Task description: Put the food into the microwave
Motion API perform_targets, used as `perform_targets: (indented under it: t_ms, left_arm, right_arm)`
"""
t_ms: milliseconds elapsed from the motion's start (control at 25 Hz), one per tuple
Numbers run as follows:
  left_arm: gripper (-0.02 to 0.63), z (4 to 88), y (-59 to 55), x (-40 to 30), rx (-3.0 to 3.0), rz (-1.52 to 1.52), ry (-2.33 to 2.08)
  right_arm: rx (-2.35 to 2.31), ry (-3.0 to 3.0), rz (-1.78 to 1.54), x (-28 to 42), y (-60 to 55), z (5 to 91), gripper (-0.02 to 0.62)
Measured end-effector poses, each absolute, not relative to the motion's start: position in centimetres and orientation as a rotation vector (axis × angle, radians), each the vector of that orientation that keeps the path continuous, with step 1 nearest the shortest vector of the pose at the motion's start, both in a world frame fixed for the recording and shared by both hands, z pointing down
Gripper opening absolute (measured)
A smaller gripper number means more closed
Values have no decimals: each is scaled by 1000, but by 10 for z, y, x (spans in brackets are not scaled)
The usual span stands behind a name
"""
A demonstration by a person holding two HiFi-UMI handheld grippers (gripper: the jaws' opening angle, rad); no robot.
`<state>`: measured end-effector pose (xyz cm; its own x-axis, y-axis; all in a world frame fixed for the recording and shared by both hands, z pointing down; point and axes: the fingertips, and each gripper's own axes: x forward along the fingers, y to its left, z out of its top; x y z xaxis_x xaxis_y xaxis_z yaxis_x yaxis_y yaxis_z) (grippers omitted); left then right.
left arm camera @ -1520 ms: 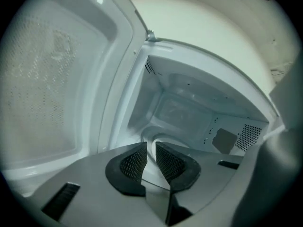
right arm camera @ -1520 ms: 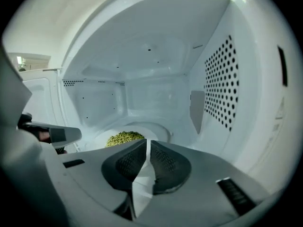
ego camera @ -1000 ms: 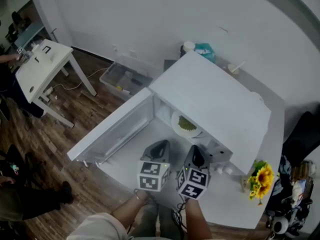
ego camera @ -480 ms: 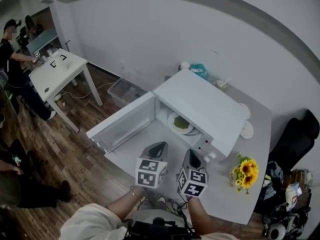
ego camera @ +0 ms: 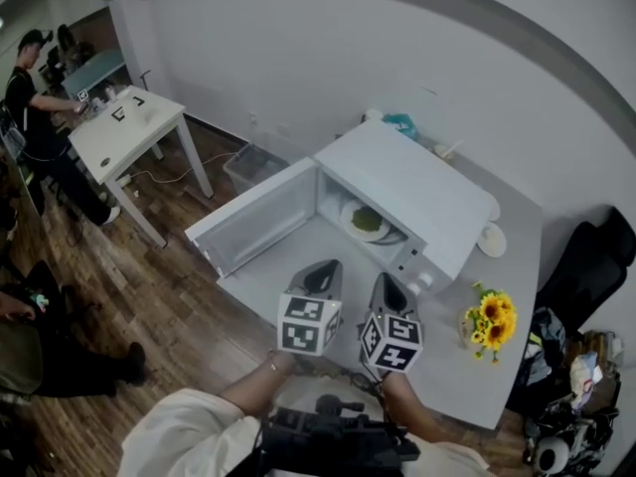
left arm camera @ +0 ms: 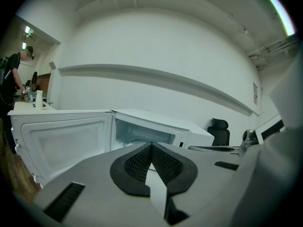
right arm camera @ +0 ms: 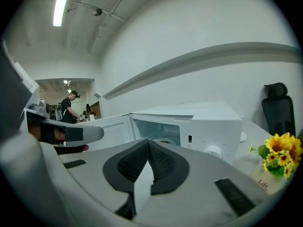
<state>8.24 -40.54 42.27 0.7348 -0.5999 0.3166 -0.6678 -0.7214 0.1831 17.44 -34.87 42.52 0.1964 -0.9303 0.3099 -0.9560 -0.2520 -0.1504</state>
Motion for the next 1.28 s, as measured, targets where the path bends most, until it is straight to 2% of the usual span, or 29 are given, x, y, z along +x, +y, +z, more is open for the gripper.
perform_targets:
  t_ms: [1280]
  left_arm:
    - [11,423,-411,89,2606,340,-1010]
  right_arm:
    - [2297,-1901,513,171,-358,430,18]
